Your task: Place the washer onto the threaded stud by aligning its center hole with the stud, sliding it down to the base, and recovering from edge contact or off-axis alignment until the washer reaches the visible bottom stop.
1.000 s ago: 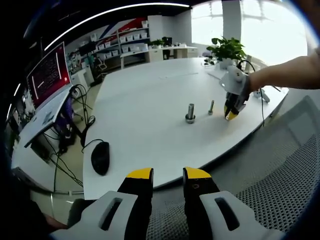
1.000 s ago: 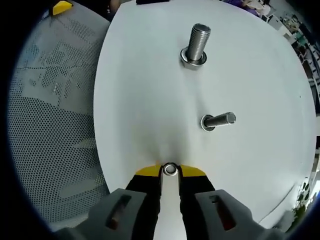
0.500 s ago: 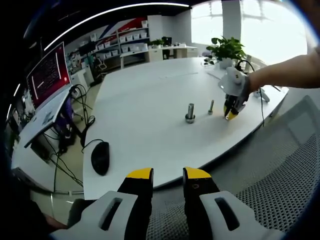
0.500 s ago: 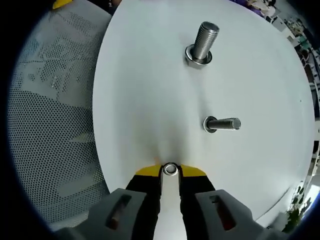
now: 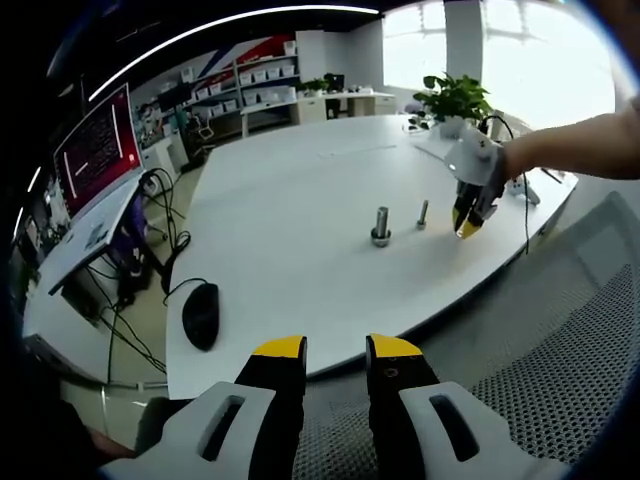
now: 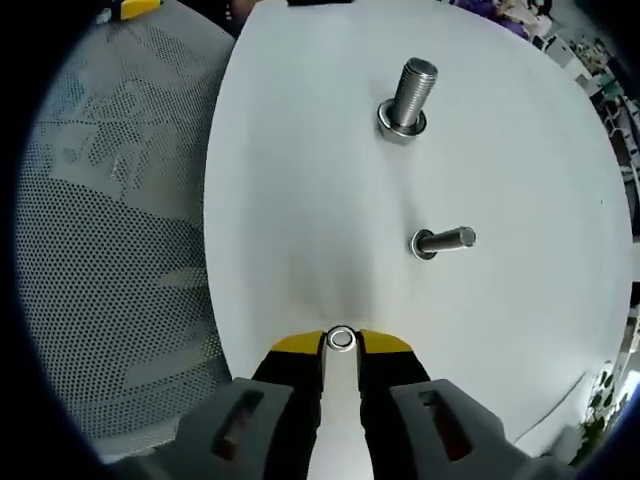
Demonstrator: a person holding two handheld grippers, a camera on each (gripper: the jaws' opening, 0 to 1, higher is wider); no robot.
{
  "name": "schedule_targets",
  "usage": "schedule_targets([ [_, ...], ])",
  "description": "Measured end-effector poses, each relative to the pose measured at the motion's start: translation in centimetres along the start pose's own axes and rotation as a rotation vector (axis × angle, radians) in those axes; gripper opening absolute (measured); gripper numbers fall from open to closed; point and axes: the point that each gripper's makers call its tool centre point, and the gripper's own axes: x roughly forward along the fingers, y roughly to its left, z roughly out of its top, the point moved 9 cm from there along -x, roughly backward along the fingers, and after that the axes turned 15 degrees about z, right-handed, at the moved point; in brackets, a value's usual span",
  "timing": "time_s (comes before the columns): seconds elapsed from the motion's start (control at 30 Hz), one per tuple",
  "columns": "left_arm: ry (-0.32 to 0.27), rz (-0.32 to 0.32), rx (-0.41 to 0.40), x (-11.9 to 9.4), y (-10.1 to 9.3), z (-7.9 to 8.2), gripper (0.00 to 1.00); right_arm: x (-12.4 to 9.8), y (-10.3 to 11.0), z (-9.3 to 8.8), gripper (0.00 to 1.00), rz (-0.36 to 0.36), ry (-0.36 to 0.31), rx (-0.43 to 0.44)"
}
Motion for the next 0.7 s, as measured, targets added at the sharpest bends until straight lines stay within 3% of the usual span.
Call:
schedule_targets([
  [0.1, 0.000, 0.000, 0.000, 0.0, 0.0, 0.0, 0.22, -1.2, 0.2, 0.2, 0.14, -0.011, -0.018, -0.011],
  [0.3, -0.001, 0.000, -0.001, 0.0, 0.0, 0.0, 0.22, -3.6, -0.3, 1.1, 0.14, -0.025, -0.141, 0.027],
  [0.7, -0.003, 0.001, -0.002, 0.0, 0.0, 0.0, 0.22, -5.3, -1.1, 2.7, 0.14, -0.139, -0.235, 0.002],
])
